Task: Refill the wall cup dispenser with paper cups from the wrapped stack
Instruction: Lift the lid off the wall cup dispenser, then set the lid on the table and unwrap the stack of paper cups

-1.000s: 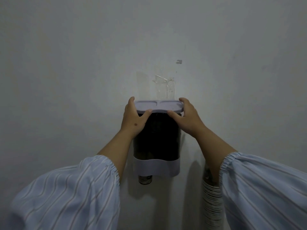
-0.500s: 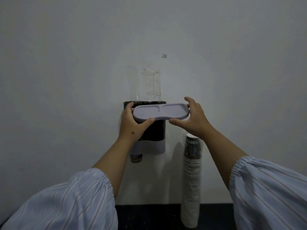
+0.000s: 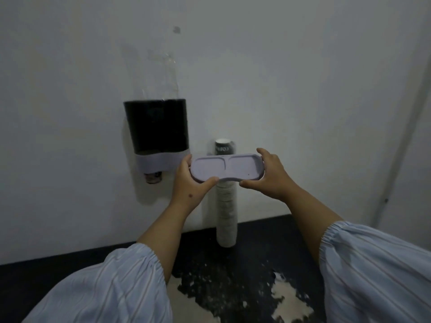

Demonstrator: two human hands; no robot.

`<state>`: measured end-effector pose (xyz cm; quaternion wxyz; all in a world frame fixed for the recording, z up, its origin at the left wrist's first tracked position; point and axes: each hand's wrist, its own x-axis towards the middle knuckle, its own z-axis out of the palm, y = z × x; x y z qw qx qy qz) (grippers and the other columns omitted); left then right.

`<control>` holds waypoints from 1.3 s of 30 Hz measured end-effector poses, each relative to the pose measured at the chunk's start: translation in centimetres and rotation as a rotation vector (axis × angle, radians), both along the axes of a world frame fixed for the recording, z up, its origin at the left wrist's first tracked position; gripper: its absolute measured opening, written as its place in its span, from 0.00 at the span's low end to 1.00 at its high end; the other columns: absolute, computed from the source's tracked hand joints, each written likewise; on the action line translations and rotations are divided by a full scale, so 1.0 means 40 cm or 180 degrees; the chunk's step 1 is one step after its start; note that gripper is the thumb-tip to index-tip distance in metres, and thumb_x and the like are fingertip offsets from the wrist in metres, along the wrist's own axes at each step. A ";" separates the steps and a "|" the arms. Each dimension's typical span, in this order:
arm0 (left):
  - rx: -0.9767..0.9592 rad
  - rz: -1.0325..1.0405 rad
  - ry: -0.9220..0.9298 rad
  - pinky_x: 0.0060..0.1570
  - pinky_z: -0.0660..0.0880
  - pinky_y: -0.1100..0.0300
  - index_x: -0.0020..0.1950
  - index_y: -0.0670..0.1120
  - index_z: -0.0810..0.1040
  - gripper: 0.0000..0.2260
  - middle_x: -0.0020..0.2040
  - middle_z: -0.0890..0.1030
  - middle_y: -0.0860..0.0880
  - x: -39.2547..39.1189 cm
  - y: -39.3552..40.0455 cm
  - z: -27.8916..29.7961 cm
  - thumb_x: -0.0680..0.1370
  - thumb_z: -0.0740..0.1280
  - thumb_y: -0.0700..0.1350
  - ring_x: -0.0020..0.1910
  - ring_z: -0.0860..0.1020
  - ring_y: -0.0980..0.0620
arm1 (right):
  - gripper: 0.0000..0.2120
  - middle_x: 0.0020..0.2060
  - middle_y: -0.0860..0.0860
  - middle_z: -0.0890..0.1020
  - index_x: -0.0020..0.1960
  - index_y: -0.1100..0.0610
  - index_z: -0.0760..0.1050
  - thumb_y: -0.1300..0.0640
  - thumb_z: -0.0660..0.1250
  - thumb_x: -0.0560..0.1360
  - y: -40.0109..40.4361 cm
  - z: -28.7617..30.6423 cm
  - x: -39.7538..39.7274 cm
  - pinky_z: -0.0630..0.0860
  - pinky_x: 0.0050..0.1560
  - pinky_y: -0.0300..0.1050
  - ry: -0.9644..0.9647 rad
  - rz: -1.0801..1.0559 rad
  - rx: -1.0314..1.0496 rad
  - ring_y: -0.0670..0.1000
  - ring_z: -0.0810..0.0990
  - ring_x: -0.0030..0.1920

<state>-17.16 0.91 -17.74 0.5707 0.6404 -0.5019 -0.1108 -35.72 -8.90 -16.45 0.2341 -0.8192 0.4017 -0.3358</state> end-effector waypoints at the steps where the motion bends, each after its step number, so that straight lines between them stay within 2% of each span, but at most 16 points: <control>1: 0.0048 -0.0039 0.0023 0.60 0.69 0.58 0.73 0.45 0.58 0.38 0.67 0.67 0.47 -0.021 -0.002 -0.019 0.69 0.75 0.45 0.65 0.68 0.51 | 0.49 0.70 0.56 0.62 0.75 0.55 0.52 0.49 0.77 0.64 0.001 -0.021 -0.020 0.67 0.68 0.56 0.0025 -0.0034 0.0054 0.57 0.63 0.69; 4: 0.0210 -0.0210 0.0099 0.55 0.69 0.60 0.70 0.45 0.62 0.33 0.61 0.68 0.51 -0.085 -0.012 -0.088 0.70 0.74 0.43 0.60 0.68 0.53 | 0.49 0.70 0.57 0.62 0.75 0.55 0.52 0.50 0.77 0.64 0.011 -0.094 -0.088 0.67 0.67 0.55 0.0158 -0.0229 0.0275 0.58 0.64 0.69; 7: 0.0465 -0.0394 0.0293 0.61 0.69 0.58 0.71 0.46 0.61 0.33 0.66 0.69 0.48 -0.141 -0.021 -0.163 0.71 0.73 0.43 0.63 0.68 0.53 | 0.49 0.71 0.57 0.62 0.75 0.55 0.51 0.50 0.78 0.64 0.019 -0.176 -0.153 0.67 0.68 0.56 0.0308 -0.0397 0.0488 0.60 0.63 0.70; 11: 0.0837 -0.0629 0.0730 0.64 0.66 0.60 0.73 0.46 0.60 0.32 0.70 0.68 0.47 -0.217 -0.013 -0.261 0.73 0.71 0.42 0.67 0.68 0.51 | 0.47 0.71 0.57 0.64 0.74 0.54 0.54 0.53 0.78 0.64 0.045 -0.289 -0.231 0.67 0.68 0.59 0.0413 -0.0579 0.0920 0.60 0.64 0.70; 15: 0.1293 -0.0682 0.1076 0.68 0.66 0.54 0.75 0.44 0.58 0.34 0.72 0.67 0.45 -0.272 0.007 -0.373 0.73 0.71 0.42 0.69 0.68 0.48 | 0.48 0.70 0.58 0.65 0.75 0.55 0.54 0.55 0.78 0.63 0.084 -0.409 -0.281 0.68 0.68 0.59 0.0470 -0.0722 0.1355 0.60 0.65 0.70; 17: 0.1515 -0.0627 0.1187 0.68 0.68 0.50 0.75 0.45 0.58 0.34 0.72 0.67 0.44 -0.294 0.021 -0.424 0.73 0.71 0.43 0.69 0.68 0.47 | 0.48 0.70 0.58 0.65 0.75 0.55 0.53 0.55 0.77 0.64 0.108 -0.466 -0.297 0.67 0.69 0.59 0.0534 -0.0762 0.1572 0.60 0.65 0.70; 22: 0.1987 -0.0512 0.1427 0.67 0.67 0.55 0.76 0.44 0.56 0.34 0.73 0.65 0.44 -0.335 0.052 -0.529 0.74 0.70 0.42 0.70 0.67 0.47 | 0.45 0.70 0.56 0.65 0.74 0.54 0.54 0.54 0.76 0.65 0.150 -0.579 -0.326 0.67 0.69 0.56 0.0609 -0.0834 0.2059 0.58 0.66 0.69; 32: 0.2483 -0.0331 0.1624 0.66 0.71 0.47 0.73 0.46 0.62 0.32 0.69 0.69 0.44 -0.360 0.084 -0.650 0.72 0.71 0.42 0.66 0.71 0.46 | 0.40 0.69 0.55 0.67 0.72 0.52 0.58 0.54 0.75 0.67 0.152 -0.672 -0.327 0.66 0.69 0.56 0.0668 -0.0821 0.2394 0.58 0.65 0.69; 35: 0.2648 -0.0405 0.1666 0.66 0.70 0.49 0.74 0.46 0.59 0.32 0.69 0.70 0.44 -0.363 0.089 -0.645 0.73 0.70 0.41 0.66 0.71 0.47 | 0.41 0.71 0.55 0.65 0.74 0.53 0.55 0.55 0.74 0.68 0.147 -0.674 -0.322 0.64 0.71 0.55 0.0691 -0.0780 0.2465 0.58 0.63 0.71; 39: 0.2799 -0.0508 0.1561 0.69 0.67 0.52 0.76 0.44 0.53 0.34 0.72 0.66 0.43 -0.349 0.080 -0.634 0.75 0.68 0.41 0.69 0.68 0.46 | 0.40 0.72 0.56 0.64 0.75 0.56 0.54 0.56 0.73 0.70 0.134 -0.661 -0.299 0.62 0.72 0.51 0.0693 -0.0696 0.2407 0.57 0.63 0.72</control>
